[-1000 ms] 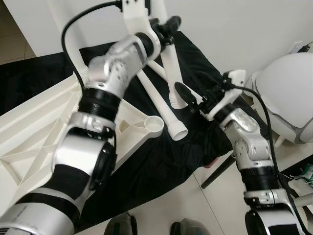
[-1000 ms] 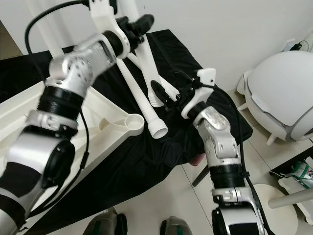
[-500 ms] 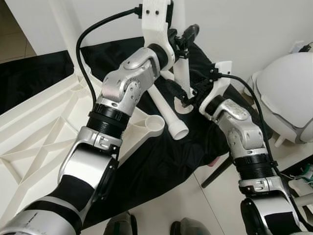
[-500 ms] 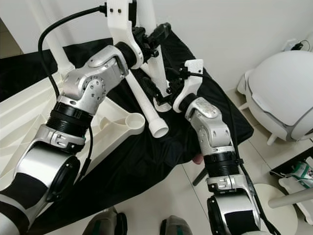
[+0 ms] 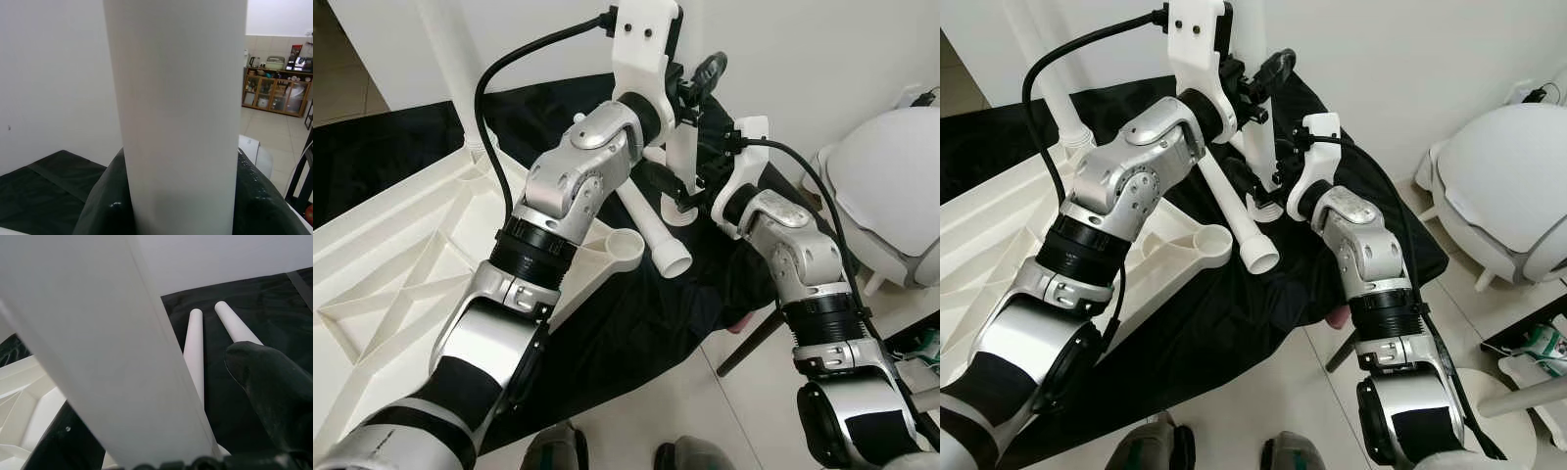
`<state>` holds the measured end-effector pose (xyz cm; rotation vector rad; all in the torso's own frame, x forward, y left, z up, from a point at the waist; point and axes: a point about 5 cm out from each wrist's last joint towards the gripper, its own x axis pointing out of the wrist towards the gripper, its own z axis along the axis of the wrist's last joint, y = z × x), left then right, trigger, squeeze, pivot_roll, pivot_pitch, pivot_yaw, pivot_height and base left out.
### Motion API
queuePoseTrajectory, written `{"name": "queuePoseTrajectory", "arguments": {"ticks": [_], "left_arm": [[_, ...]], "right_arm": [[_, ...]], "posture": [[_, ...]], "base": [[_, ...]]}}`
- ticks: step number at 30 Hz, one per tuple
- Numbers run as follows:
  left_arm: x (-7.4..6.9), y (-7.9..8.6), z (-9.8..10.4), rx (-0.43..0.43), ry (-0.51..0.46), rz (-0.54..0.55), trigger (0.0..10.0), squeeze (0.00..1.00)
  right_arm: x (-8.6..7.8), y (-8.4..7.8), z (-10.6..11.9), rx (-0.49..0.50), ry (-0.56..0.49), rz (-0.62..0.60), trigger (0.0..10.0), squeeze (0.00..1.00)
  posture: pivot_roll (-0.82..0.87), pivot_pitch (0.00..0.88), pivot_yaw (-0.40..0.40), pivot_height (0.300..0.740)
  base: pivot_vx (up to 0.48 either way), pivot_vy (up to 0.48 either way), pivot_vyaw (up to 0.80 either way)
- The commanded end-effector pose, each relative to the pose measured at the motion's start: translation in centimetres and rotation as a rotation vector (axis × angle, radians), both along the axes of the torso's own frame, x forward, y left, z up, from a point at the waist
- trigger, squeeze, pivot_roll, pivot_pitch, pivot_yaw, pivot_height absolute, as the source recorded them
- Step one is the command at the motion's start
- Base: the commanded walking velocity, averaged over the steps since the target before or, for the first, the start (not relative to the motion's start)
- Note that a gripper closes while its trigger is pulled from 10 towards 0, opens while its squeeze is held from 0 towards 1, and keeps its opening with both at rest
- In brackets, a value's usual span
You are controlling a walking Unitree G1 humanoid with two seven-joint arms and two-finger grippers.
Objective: Building children table
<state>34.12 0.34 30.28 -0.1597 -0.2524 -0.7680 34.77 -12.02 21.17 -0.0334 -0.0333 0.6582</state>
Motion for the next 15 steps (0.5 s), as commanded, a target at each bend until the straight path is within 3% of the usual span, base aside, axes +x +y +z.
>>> {"name": "queuePoseTrajectory", "arguments": {"ticks": [1,4,5,7,8,9,10,11,12,13,15], "left_arm": [[-1.09,-0.92,0.28,0.032,-0.073,-0.181,10.0,0.00],[-1.31,-1.22,0.16,0.042,-0.078,-0.189,10.0,0.00],[-1.37,-1.28,0.15,0.044,-0.081,-0.191,10.0,0.00],[-1.44,-1.36,0.15,0.046,-0.084,-0.193,10.0,0.00],[-1.47,-1.39,0.15,0.046,-0.086,-0.194,10.0,0.00],[-1.49,-1.40,0.16,0.047,-0.087,-0.194,10.0,0.00],[-1.50,-1.42,0.15,0.048,-0.088,-0.194,10.0,0.00],[-1.50,-1.44,0.15,0.050,-0.089,-0.194,10.0,0.00],[-1.50,-1.44,0.15,0.050,-0.089,-0.194,10.0,0.00],[-1.51,-1.45,0.16,0.050,-0.090,-0.194,10.0,0.00],[-1.51,-1.46,0.18,0.052,-0.092,-0.193,10.0,0.00]], "right_arm": [[0.04,0.26,0.78,-0.018,-0.016,0.010,6.9,0.00],[0.09,0.26,0.88,-0.047,-0.021,0.011,6.7,0.00],[0.10,0.29,0.92,-0.051,-0.019,0.013,4.4,0.00],[0.07,0.37,1.01,-0.063,-0.024,0.019,4.4,0.00],[0.03,0.42,1.04,-0.066,-0.025,0.024,3.6,0.00],[0.00,0.45,1.06,-0.068,-0.024,0.026,3.6,0.00],[-0.02,0.50,1.03,-0.071,-0.020,0.030,2.5,0.00],[-0.04,0.55,1.00,-0.075,-0.017,0.034,0.5,0.00],[-0.04,0.55,1.00,-0.075,-0.017,0.034,0.5,0.00],[-0.04,0.57,0.98,-0.076,-0.016,0.034,1.3,0.00],[-0.08,0.61,0.96,-0.081,-0.011,0.038,0.9,0.00]], "posture": [[-0.10,0.000,0.030,0.740],[-0.10,0.000,0.029,0.740],[-0.10,0.000,0.028,0.740],[-0.10,0.000,0.028,0.740],[-0.10,0.000,0.028,0.740],[-0.10,0.000,0.028,0.740],[-0.10,0.000,0.028,0.740],[-0.10,0.000,0.028,0.740],[-0.10,0.000,0.028,0.740],[-0.10,0.000,0.028,0.740],[-0.10,0.000,0.028,0.740]], "base": [[0.000,0.000,0.00],[0.000,0.000,0.00],[0.000,0.000,0.00],[0.000,0.000,0.00],[0.000,0.000,0.00],[0.000,0.000,0.00],[0.000,0.000,0.00],[0.000,0.000,0.00],[0.000,0.000,0.00],[0.000,0.000,0.00],[0.000,0.000,0.00]]}}
